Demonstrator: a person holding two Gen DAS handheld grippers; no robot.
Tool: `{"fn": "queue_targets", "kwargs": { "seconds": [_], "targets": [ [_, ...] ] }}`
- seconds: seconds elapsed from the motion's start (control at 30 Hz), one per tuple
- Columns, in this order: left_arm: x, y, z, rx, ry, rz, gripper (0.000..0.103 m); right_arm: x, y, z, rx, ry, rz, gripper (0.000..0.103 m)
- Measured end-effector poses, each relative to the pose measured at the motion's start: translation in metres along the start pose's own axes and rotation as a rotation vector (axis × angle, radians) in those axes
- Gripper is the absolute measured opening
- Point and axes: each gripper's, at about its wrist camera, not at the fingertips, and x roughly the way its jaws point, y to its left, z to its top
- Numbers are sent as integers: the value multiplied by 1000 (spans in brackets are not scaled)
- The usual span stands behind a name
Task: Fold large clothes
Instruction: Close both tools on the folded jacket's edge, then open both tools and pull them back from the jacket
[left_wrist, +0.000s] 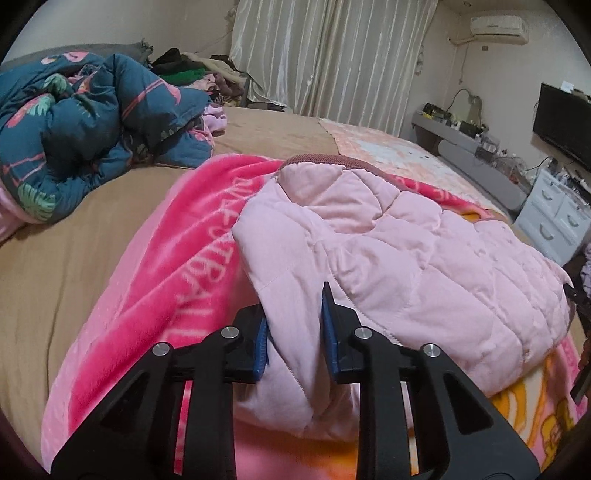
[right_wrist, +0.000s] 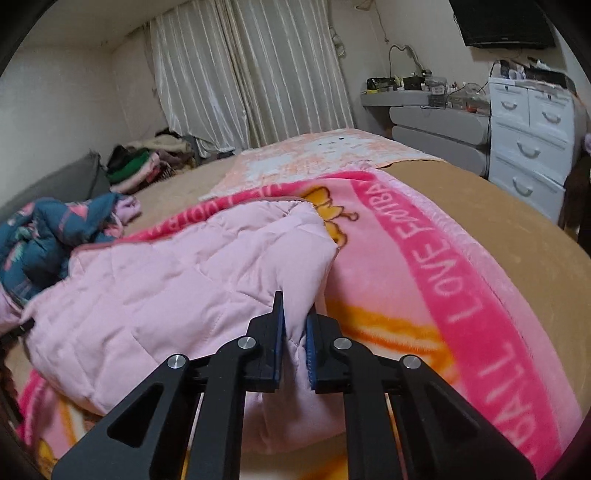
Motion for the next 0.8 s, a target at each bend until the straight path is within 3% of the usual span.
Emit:
{"fn": "queue_targets", "kwargs": {
  "seconds": [0.47,0.8],
  "targets": [
    [52,-3,1,-6,101,83,17,53,-3,-7,-17,98,-65,10],
    [57,-5,-6,-12,102,103,20,59,-6,-13,-10,130,-75,16]
  ]
}}
